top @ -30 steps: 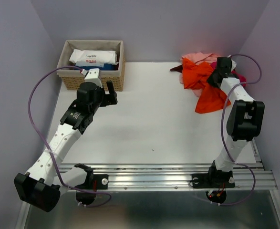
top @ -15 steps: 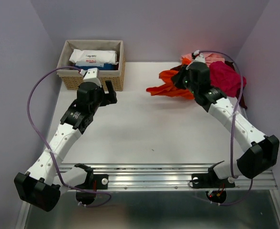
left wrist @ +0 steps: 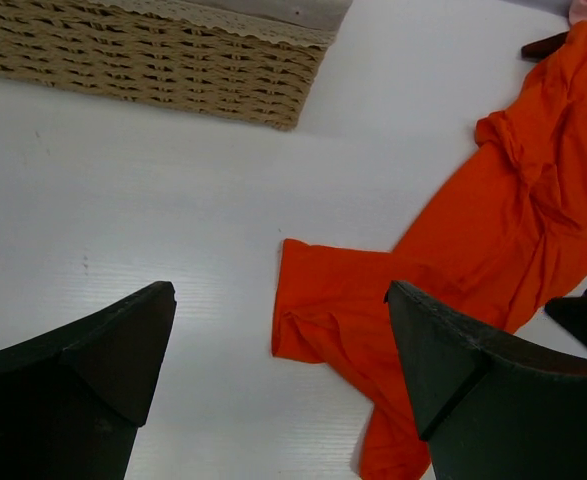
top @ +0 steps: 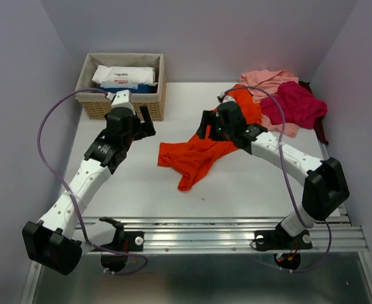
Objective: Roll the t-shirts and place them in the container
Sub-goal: Move the T-shirt to the center of the board.
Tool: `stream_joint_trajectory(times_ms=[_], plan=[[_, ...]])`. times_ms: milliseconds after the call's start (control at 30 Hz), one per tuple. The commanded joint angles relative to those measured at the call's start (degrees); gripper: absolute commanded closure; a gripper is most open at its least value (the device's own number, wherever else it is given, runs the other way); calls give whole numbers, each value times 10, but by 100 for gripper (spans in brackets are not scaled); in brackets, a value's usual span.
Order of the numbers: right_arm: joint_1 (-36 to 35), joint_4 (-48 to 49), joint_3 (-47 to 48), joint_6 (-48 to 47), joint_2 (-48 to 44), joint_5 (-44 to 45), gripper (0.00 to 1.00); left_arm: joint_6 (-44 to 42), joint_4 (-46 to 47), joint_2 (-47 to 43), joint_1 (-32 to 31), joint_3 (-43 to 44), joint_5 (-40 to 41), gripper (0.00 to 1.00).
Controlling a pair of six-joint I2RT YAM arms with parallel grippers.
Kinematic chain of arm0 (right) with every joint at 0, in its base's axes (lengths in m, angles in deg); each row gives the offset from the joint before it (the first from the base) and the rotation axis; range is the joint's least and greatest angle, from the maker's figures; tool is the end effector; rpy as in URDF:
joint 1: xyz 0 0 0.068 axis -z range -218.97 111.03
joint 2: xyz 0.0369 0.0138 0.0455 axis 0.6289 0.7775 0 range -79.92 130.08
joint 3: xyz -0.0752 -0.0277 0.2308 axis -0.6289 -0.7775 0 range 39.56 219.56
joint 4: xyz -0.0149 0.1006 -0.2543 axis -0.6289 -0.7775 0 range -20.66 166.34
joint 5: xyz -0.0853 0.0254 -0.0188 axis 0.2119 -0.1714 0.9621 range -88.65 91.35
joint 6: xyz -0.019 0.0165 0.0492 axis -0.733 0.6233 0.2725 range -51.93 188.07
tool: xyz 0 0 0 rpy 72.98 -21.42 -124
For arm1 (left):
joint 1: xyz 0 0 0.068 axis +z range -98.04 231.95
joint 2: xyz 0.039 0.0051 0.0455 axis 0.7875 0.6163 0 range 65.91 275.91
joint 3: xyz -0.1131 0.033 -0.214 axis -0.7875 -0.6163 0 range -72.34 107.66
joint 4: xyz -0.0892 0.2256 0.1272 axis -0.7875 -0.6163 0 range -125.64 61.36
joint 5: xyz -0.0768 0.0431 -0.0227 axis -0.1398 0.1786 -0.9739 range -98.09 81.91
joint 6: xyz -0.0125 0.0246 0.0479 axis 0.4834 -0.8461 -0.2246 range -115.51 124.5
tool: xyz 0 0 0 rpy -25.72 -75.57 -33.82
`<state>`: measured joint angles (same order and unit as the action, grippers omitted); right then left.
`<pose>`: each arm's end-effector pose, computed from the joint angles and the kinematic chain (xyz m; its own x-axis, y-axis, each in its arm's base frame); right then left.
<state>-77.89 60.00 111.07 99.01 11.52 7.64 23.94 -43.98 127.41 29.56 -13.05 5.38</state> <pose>0.2974 0.2349 0.2503 -0.6804 0.1073 -0.7249 -0.2402 0.9019 0.3589 0.2567 -0.0963 0.3362 -0.3178 -0.2192 -0.9225 0.0627 0.9659 -0.2512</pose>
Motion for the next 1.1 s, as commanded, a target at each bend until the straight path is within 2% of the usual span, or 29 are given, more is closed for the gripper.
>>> stream_joint_trajectory(times_ms=[0,33,133,167,300,467,567,600,633,700,733,767,800,900,933,967,1067], plan=[[127,-1,-12,3,-51,36,20,-12,-7,33,-14,34,-25,1],[186,-1,-15,6,-50,23,19,-10,-8,42,-36,39,-26,2],[242,-5,-2,-3,-22,15,16,7,-5,78,-77,42,-29,2],[274,-9,6,-4,14,1,15,25,4,96,-99,40,-43,2],[330,-18,65,8,118,-35,13,74,29,137,-129,10,-99,3],[336,-50,185,-1,235,-6,15,128,36,198,-157,-33,-108,4],[336,-55,215,-1,282,6,27,160,44,223,-165,-59,-108,5],[336,-54,230,-2,291,9,36,165,47,239,-166,-63,-108,7],[336,-55,238,-3,309,10,40,172,50,248,-169,-68,-107,8],[336,-56,250,-5,323,1,52,175,62,266,-172,-71,-108,15],[336,-55,255,-11,327,-9,72,175,67,271,-173,-73,-108,19],[336,-55,254,-11,322,-30,82,174,70,281,-175,-73,-109,29],[336,-53,247,-11,314,-38,99,172,71,284,-174,-72,-109,35],[322,-17,180,-10,256,-58,99,162,73,296,-174,-70,-99,65],[307,-11,167,-12,223,-78,99,160,69,299,-174,-63,-86,92],[307,-10,156,-14,223,-79,99,155,63,299,-174,-57,-86,100],[264,-4,104,-19,148,-87,99,149,27,278,-162,-42,-32,100]])
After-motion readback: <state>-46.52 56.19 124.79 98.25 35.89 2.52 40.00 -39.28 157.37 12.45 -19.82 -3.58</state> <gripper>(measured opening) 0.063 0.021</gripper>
